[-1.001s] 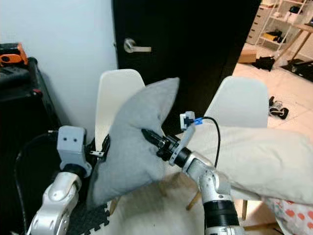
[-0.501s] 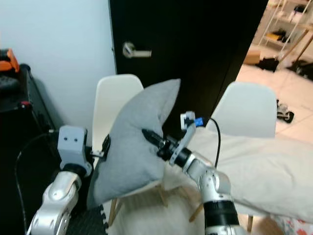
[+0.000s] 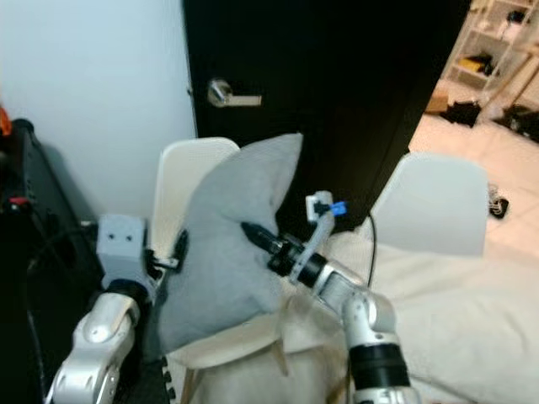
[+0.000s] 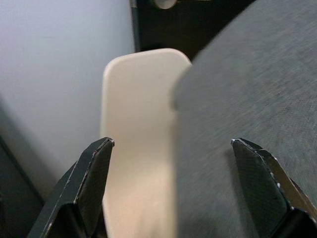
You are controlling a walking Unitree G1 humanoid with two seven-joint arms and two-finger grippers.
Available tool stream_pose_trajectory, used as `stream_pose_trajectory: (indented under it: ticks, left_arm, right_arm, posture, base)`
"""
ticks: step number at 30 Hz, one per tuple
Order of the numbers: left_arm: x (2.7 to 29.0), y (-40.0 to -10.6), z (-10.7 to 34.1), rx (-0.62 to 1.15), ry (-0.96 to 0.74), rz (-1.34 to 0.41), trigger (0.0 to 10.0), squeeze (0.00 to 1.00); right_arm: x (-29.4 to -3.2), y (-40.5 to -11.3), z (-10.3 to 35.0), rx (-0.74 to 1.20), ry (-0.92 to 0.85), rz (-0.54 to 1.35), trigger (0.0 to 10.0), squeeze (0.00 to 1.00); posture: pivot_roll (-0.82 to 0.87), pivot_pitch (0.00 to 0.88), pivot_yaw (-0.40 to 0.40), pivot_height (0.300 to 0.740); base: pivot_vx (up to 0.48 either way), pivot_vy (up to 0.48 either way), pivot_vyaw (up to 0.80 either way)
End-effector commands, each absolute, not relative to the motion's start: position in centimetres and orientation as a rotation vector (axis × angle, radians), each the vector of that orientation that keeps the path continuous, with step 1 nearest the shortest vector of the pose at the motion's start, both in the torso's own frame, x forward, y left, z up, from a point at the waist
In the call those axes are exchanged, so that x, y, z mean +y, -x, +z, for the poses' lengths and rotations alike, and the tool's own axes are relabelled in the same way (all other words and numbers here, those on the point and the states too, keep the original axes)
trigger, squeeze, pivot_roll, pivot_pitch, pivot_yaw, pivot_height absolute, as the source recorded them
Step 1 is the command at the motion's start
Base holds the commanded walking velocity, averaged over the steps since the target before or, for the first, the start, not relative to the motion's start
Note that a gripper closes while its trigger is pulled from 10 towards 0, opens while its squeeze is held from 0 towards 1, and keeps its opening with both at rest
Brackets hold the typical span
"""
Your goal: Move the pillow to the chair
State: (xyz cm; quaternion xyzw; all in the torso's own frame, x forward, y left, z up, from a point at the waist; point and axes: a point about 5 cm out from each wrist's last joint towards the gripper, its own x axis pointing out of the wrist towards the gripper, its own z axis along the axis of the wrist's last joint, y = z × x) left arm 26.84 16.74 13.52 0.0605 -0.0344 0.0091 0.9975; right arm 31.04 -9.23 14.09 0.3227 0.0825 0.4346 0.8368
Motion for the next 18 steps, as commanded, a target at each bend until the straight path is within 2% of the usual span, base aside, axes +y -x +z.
stream_pose_trajectory:
  ticks: [1, 11, 13, 18]
  left_arm:
    - [16.85, -26.73, 13.13, -0.048, -0.122, 0.024, 10.0, 0.0]
    - [16.92, -26.65, 13.17, -0.049, -0.146, 0.038, 10.0, 0.0]
    - [16.7, -26.68, 13.0, -0.032, -0.171, 0.024, 10.0, 0.0]
    - [16.61, -26.76, 12.83, -0.016, -0.201, 0.032, 10.0, 0.0]
  right_arm:
    - [-8.48, -31.34, 15.27, 0.137, -0.697, 0.96, 10.0, 0.0]
    - [-8.28, -31.08, 15.22, 0.145, -0.636, 0.99, 10.0, 0.0]
    - [-8.04, -30.66, 15.25, 0.141, -0.584, 1.029, 10.0, 0.0]
    - [-7.92, -30.48, 15.21, 0.147, -0.577, 1.044, 10.0, 0.0]
  posture:
    - [0.02, 0.0, -0.125, 0.709]
    - [0.02, 0.0, -0.126, 0.709]
    - [0.02, 0.0, -0.126, 0.709]
    - [0.02, 0.0, -0.127, 0.709]
  base:
    - [0.289, 0.0, 0.0]
    - [0.029, 0.0, 0.0]
    - [0.0, 0.0, 0.8]
    - [0.0, -0.48, 0.79]
